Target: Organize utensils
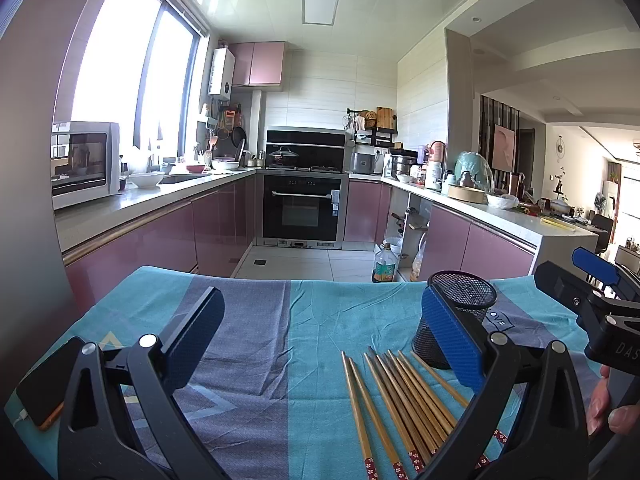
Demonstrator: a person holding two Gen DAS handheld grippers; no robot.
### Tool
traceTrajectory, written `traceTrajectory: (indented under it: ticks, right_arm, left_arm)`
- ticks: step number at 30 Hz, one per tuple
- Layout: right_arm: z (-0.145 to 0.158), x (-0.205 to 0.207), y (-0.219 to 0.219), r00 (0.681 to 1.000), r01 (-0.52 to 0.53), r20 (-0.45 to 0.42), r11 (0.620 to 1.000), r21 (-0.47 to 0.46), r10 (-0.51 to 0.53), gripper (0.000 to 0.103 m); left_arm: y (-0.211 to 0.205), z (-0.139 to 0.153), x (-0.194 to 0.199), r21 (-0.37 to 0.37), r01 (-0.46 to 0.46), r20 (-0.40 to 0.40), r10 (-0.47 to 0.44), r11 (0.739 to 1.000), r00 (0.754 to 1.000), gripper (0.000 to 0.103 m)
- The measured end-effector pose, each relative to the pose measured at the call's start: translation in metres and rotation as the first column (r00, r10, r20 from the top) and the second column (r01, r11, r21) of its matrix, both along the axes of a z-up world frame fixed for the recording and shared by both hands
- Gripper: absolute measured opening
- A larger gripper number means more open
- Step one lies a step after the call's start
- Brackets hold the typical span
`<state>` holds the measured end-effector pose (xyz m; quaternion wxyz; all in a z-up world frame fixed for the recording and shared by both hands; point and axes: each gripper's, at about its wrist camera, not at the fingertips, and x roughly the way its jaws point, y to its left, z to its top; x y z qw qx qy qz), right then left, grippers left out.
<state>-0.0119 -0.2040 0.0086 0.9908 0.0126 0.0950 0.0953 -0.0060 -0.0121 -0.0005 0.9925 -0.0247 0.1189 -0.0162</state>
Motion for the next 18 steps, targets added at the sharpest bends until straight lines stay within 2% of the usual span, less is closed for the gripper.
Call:
traceTrajectory:
  ticks: [18]
  right_arm:
    - [-0.0008,0.0006,-0.001,1.0,-0.002,-0.003,1.0,0.005,0.002,0.096]
  left_arm:
    - [-0.0007,-0.0001,-0.0011,0.002,0.002,-0.002,-0.002,1.0,1.0,0.097]
